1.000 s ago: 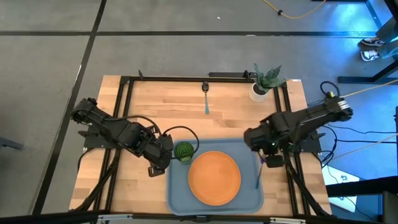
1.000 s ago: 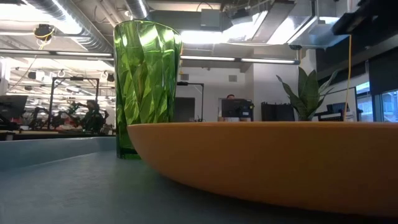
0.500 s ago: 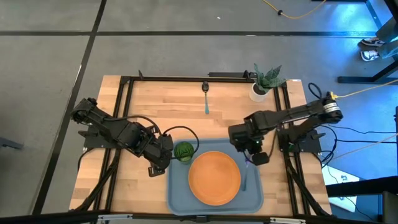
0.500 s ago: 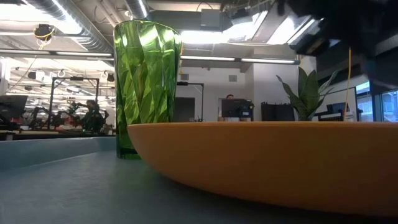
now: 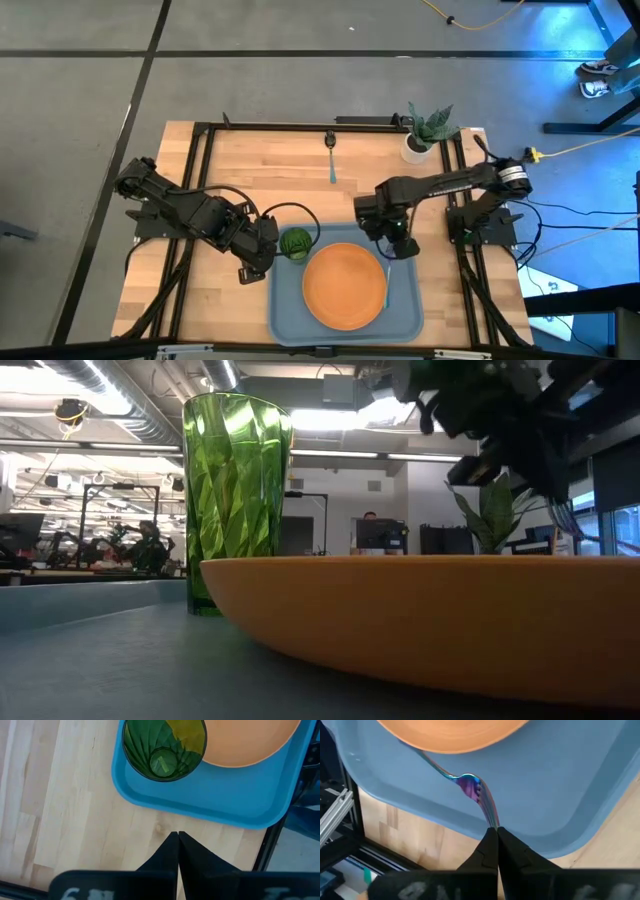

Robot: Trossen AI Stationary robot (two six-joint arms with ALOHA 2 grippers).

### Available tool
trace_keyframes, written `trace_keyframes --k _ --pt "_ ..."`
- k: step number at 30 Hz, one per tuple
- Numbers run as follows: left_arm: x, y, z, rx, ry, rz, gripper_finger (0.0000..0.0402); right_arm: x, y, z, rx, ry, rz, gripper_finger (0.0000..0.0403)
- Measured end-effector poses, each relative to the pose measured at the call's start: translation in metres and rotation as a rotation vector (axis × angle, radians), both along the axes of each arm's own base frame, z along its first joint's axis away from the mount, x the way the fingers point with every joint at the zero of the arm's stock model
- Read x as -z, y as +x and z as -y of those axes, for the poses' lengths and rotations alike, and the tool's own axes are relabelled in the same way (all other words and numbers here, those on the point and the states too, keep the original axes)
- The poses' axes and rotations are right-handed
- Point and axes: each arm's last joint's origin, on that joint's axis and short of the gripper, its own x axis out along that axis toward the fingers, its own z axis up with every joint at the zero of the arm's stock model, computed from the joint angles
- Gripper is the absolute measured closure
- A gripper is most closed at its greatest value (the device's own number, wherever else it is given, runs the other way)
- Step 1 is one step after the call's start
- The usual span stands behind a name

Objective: Pick and place plate/cup/fork/spoon on tray
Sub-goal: Put the green fork on the right side of the gray serving tray

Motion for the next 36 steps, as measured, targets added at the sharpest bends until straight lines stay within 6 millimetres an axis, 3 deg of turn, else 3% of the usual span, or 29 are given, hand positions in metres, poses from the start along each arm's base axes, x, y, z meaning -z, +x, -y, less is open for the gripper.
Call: trace_keyframes --k 16,28,36 --pt "0.000 0.000 0.000 0.001 0.000 0.000 0.0401 0.033 0.014 0.002 -0.049 0.047 -0.091 0.0403" --pt "0.000 0.000 0.000 0.001 0.000 0.000 0.0401 0.070 0.028 0.002 -0.106 0.026 -0.139 0.0403" --pt "0.000 0.000 0.000 0.001 0.000 0.000 0.0401 0.079 0.032 0.003 -0.109 -0.004 -0.134 0.0403"
